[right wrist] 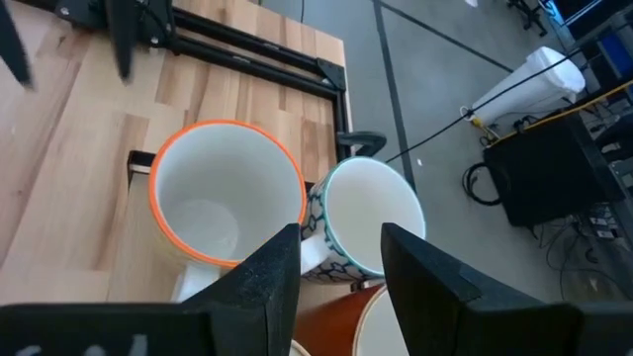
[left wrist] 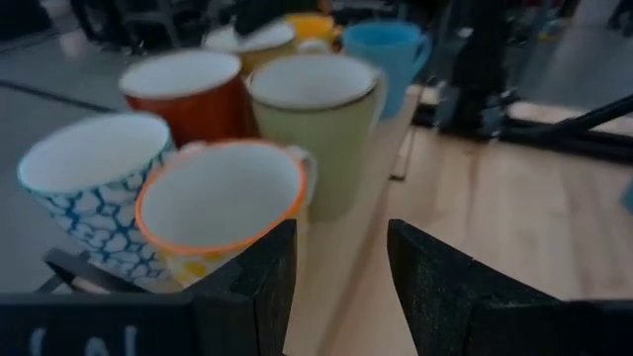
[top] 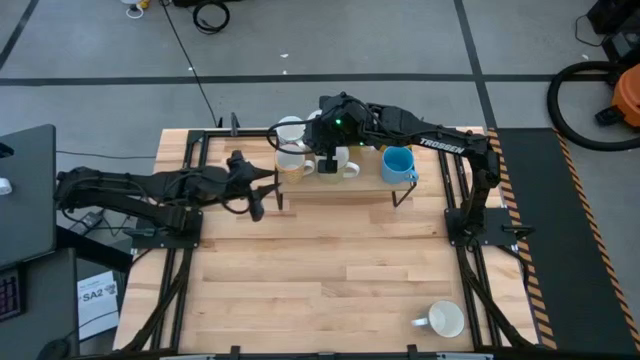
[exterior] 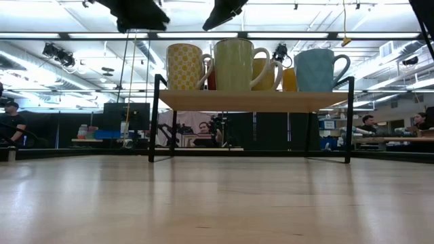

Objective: Place coffee mugs
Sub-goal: Adjust the yellow patterned mug on the shelf

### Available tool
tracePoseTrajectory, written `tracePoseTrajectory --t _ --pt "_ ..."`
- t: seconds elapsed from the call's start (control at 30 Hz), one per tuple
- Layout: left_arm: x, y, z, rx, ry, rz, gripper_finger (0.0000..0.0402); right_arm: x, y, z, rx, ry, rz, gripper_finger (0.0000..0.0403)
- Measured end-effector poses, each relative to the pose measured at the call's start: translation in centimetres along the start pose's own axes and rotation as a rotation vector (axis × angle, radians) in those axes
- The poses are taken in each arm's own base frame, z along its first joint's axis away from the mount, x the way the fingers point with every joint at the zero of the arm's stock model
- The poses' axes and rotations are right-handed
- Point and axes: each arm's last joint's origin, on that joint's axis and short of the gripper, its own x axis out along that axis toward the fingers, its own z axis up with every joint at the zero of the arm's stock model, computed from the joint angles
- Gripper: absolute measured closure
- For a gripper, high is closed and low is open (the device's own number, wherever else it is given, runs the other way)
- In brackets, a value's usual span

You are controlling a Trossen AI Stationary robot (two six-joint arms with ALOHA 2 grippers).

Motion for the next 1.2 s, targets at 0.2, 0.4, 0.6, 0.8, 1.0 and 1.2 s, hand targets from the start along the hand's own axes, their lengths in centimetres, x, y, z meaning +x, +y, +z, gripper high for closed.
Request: tracePoseTrajectory --t 0.2,0.4,0.6,0.8,1.0,1.2 --pt "1.9 0.2 -1.1 0.027 0.085 0.070 0.0235 0.0 0.2 0.1 0.004 -0.018 0.037 0.0255" --pt "2.8 0.7 -1.6 0.042 0.120 0.151 0.0235 0.0 0.2 0.0 0.003 -0.018 0.048 0.0255" --pt "2.9 1.3 -1.6 0.040 0.115 0.229 0.0235 0.0 0.3 0.0 0.002 -0.009 0.056 0.0255" --pt "3.0 1.7 -1.5 0.037 0.111 0.279 0.0235 0.0 0.4 -0.2 -0.001 0.009 0.066 0.0255" --pt "3.0 1.8 -1.5 0.037 0.110 0.290 0.0235 -0.1 0.8 -1.0 -0.023 0.116 0.049 0.0255" --pt "3.0 1.8 -1.5 0.040 0.108 0.311 0.0235 -0.9 1.7 -1.5 -0.069 0.227 0.016 0.0255"
